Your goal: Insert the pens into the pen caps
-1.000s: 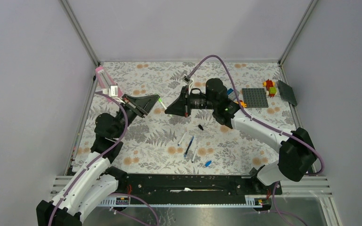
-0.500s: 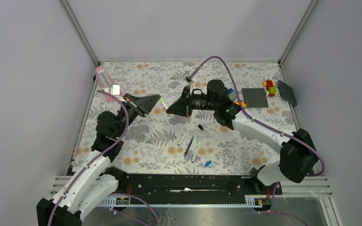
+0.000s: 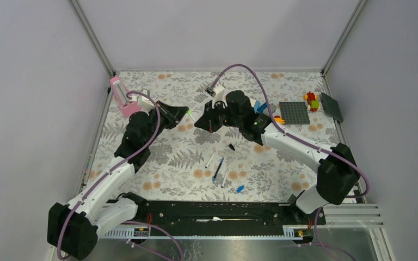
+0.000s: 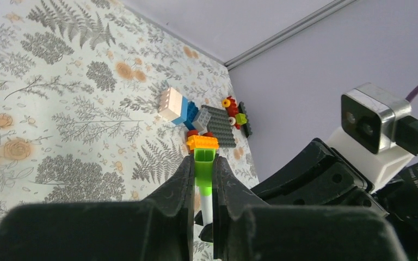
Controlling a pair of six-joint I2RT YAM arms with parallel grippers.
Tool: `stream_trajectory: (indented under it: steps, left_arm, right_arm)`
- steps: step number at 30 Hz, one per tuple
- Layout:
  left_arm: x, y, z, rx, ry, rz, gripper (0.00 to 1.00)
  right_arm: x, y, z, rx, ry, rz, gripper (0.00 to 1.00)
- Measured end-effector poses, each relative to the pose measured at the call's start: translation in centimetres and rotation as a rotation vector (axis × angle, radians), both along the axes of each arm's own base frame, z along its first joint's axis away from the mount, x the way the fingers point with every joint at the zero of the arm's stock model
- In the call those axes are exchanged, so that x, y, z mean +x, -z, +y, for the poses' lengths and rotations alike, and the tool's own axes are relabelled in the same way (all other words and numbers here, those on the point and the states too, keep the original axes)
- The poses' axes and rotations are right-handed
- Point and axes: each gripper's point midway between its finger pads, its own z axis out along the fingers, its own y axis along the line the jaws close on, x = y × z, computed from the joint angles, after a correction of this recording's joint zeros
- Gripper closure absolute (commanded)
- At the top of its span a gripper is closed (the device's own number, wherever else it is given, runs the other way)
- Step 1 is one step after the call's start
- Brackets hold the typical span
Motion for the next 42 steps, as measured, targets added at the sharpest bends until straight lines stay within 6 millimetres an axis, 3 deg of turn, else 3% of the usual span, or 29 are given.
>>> stream_trajectory:
  steps: [17,22,26,30,33,36,40,42]
  left_arm:
    - [-0.5,3.3,-0.8,0.054,0.039,0.076,0.99]
    - [-1.5,3.1,-0.7,0.052,0.057,0.054,0.81]
    - [-2.8,2.6,-0.5,0.069,0.08,0.028,0.52]
    - [-4.8,2.9,-0.5,0.117,0.118,0.028,0.38]
    - [-5.4,3.6,0.2,0.17,0.113,0.047,0.29]
    - [-6.1,4.0,1.3,0.238,0.092,0.068,0.03]
    - [-7.2,3.1,3.5,0.322,0.035,0.076,0.01]
    - [-7.7,2.3,4.9,0.364,-0.007,0.073,0.01]
  right_arm:
    - [-1.0,3.4,-0.5,-0.031,-0.034,0.007,1.0]
    - [-1.8,3.3,-0.6,-0.014,-0.069,0.009,1.0]
    - [-2.1,2.2,-0.9,0.014,-0.069,-0.023,1.0]
    - [-0.8,1.0,-2.2,0.038,-0.005,-0.073,1.0]
    - [-0.8,1.4,-3.0,0.031,0.027,-0.077,1.0]
    - [-0.7,2.5,-3.4,0.005,0.051,-0.06,1.0]
    - [-0.6,4.1,-3.1,-0.04,0.086,-0.036,1.0]
    - [-0.8,5.5,-2.0,-0.084,0.083,-0.009,1.0]
